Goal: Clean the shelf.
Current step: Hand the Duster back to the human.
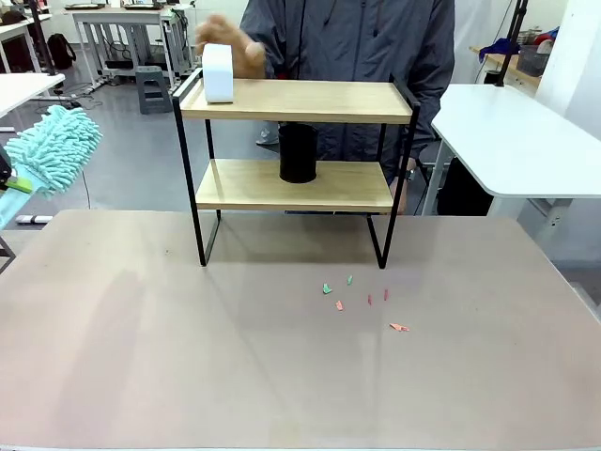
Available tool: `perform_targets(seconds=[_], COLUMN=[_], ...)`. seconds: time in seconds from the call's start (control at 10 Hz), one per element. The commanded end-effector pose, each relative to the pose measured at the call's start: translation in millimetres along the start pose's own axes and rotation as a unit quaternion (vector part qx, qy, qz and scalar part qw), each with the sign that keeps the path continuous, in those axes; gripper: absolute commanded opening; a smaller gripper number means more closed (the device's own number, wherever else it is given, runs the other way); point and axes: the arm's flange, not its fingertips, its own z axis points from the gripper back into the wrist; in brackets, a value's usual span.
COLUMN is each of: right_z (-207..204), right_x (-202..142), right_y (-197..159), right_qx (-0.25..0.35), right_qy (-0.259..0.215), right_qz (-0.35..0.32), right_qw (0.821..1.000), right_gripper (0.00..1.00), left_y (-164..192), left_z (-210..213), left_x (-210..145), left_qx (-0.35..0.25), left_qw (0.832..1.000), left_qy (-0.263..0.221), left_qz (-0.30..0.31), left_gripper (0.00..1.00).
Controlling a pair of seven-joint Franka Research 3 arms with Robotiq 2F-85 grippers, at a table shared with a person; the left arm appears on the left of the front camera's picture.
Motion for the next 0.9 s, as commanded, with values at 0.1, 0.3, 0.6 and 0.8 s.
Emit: perform_targets(seconds=[0.1, 0.3, 0.6, 0.8], right_z=[0.0, 26.9, -16.4, -69.5], right_x=[0.0, 46.7, 85.9, 54.9], right_y=[0.0, 63.1, 206.2, 232.1], right_qx=[0.0, 0.058, 0.171, 0.232], right_qy=[0.0, -0.111, -0.175, -0.088], right_qz=[0.0, 0.041, 0.084, 0.096], right_qw=[1.0, 0.991, 0.966, 0.964], right_gripper=[1.0, 1.0, 1.0, 1.0], left_y=[0.0, -58.0, -150.6, -192.4], left_z=[0.0, 35.9, 69.2, 42.6], left_x=[0.0, 29.7, 15.7, -8.5], left_qx=[0.0, -0.149, -0.347, -0.441], left_qw=[1.0, 0.98, 0.88, 0.793], left_qy=[0.0, -0.065, -0.028, 0.085], left_qz=[0.0, -0.118, -0.324, -0.412], left_gripper=[0.12, 0.12, 0.12, 0.12])
